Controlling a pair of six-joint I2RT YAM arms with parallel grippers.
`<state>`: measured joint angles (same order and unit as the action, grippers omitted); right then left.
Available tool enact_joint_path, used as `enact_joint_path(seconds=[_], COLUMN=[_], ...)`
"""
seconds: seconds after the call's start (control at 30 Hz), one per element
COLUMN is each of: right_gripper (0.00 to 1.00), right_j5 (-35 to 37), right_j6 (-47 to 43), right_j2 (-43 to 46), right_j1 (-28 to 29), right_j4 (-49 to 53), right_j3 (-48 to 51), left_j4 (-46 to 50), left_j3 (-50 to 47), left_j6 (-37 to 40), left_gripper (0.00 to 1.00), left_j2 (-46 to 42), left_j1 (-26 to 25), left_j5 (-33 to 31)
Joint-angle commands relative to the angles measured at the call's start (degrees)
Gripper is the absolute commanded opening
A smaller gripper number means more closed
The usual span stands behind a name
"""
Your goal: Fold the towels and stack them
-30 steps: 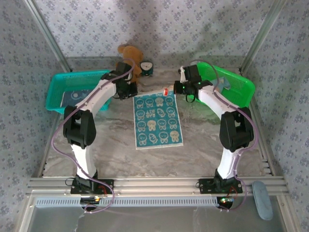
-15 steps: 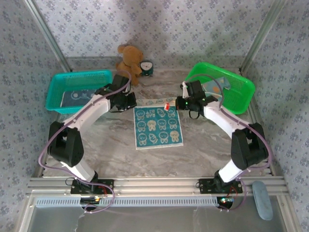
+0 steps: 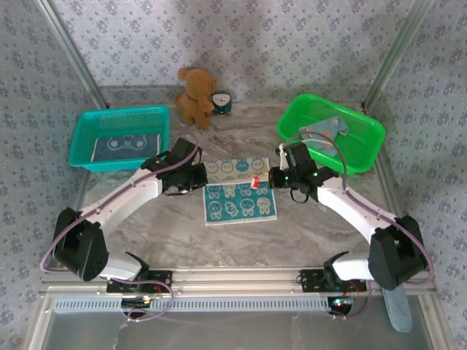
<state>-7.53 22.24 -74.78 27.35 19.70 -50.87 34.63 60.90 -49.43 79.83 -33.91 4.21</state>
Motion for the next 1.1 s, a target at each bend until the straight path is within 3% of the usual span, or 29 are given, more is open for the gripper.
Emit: enact_joint_path(seconds=[0.0, 0.53, 1.07], right_gripper=[0.02, 0.07, 0.15], right_j5=[2.2, 4.9, 5.8], right_j6=[2.4, 7.1, 7.4], right_j2=[2.4, 6.8, 2.2], right_j1=[0.8, 7.0, 9.0], right_j4=[2.8, 2.9, -0.7], right_j3=[2.6, 12.0, 18.4], left_j4=[-0.6, -3.6, -8.3], left_j3=[-2.5, -11.9, -14.9], left_j6=[-3.2, -10.3, -11.9], left_gripper=[0.0, 0.0, 0.0], left_j2=[-1.8, -3.6, 5.9], left_j1=[-1.7, -8.8, -14.7], left_j5=[-2.5, -4.9, -6.3])
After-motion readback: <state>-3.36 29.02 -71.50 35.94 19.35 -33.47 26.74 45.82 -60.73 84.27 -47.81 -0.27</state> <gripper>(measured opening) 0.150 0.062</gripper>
